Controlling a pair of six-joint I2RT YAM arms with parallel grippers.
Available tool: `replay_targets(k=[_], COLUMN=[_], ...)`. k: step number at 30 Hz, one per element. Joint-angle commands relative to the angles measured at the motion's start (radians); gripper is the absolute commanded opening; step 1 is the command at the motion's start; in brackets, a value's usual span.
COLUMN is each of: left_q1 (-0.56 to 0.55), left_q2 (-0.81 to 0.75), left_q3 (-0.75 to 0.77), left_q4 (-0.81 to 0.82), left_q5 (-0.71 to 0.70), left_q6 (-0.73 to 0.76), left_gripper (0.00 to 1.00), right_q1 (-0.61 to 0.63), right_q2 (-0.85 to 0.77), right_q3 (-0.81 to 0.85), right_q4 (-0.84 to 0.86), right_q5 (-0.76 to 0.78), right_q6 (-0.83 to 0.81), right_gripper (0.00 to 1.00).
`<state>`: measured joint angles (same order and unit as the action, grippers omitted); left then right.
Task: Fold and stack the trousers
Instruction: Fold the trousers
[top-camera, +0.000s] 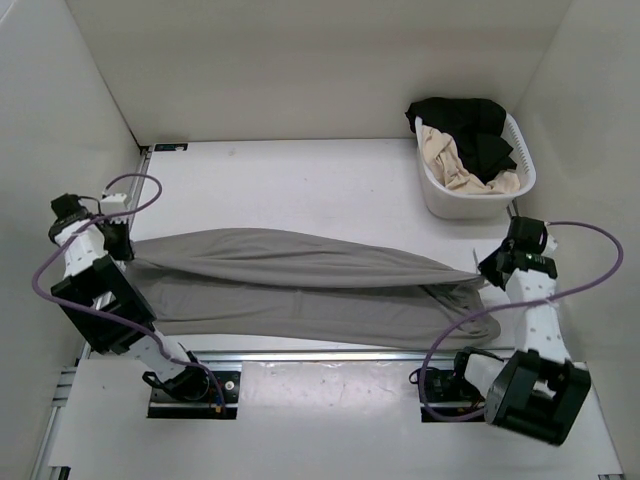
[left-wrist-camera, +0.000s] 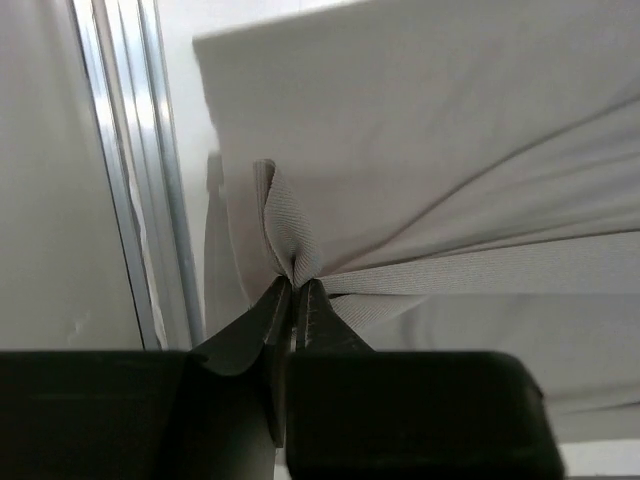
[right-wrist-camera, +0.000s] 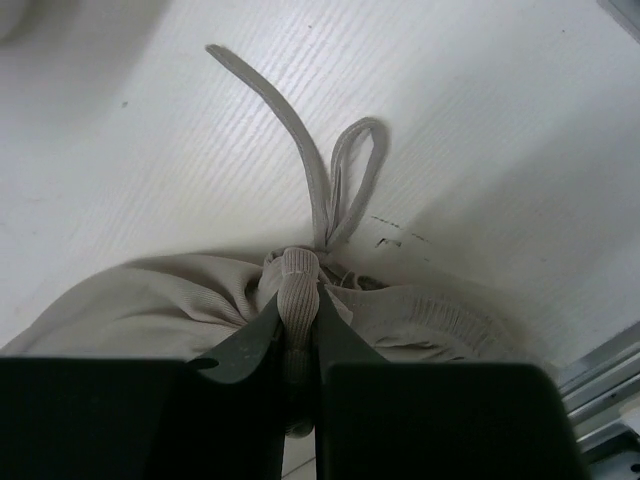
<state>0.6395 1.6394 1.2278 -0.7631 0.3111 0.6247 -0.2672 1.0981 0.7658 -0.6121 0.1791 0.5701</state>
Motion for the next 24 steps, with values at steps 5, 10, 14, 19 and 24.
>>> replay_targets(k=[5, 10, 14, 19, 24], left_q1=[0.077, 0.110, 0.129, 0.161, 0.181], left_q2=[-0.199, -0.199, -0.199, -0.219, -0.239], left_q3=[-0.100, -0.038, -0.016, -0.071, -0.172], left_q4=[0.024, 0.024, 0.011, 0.002, -0.007], left_q5=[0.074, 0.095, 0.106, 0.106, 0.080], left_q6=[0.087, 0.076, 0.107, 0.141, 0.204], left_gripper=[0.14, 0.14, 0.14, 0.14, 0.16], right_q1=[-0.004, -0.004, -0.004, -0.023, -0.050], right_q2=[-0.158, -0.158, -0.185, -0.234, -0.209], right_q3=[-0.147, -0.119, -0.085, -0.106, -0.212], right_q4=[-0.043, -0.081, -0.141, -0.230, -0.238], right_q5=[-0.047, 0.028, 0.063, 0.094, -0.006], right_q6=[0.062, 0.086, 0.097, 0.116, 0.145], right_gripper=[0.00, 0.00, 0.00, 0.00, 0.00])
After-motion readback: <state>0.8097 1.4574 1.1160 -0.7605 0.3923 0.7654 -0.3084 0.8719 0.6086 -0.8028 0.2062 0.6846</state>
